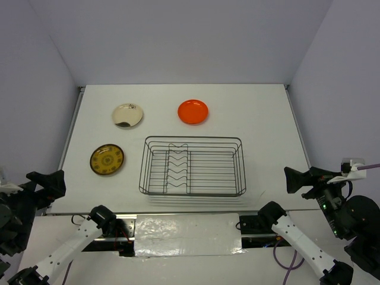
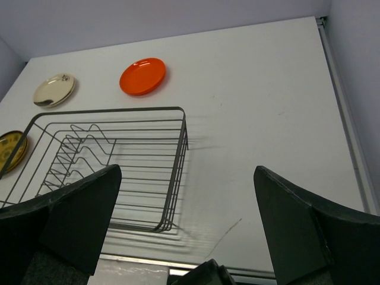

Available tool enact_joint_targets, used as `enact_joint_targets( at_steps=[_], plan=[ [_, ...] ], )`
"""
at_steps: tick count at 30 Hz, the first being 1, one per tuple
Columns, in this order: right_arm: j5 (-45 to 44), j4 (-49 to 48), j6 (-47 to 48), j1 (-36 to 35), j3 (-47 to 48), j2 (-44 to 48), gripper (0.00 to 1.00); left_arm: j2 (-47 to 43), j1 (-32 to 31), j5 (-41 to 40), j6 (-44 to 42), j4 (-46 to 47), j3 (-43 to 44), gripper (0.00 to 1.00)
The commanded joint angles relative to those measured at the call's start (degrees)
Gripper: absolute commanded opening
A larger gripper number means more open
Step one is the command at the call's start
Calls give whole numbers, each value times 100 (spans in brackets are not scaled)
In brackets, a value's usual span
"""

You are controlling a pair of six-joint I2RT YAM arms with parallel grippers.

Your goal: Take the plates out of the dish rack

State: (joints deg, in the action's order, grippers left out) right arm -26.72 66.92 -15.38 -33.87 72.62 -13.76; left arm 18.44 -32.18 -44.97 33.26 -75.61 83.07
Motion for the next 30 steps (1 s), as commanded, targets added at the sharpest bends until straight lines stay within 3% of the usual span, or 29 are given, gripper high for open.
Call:
enact_joint_targets(
  at_steps=[1,30],
  plan=[
    [-158,-21,-9,-15,-72,-21,100,-42,-16,-73,32,-68,8,100],
    [-88,-249,-132,-15,-424,-145,100,64,-25,155,-82,82,-177,99]
  ],
)
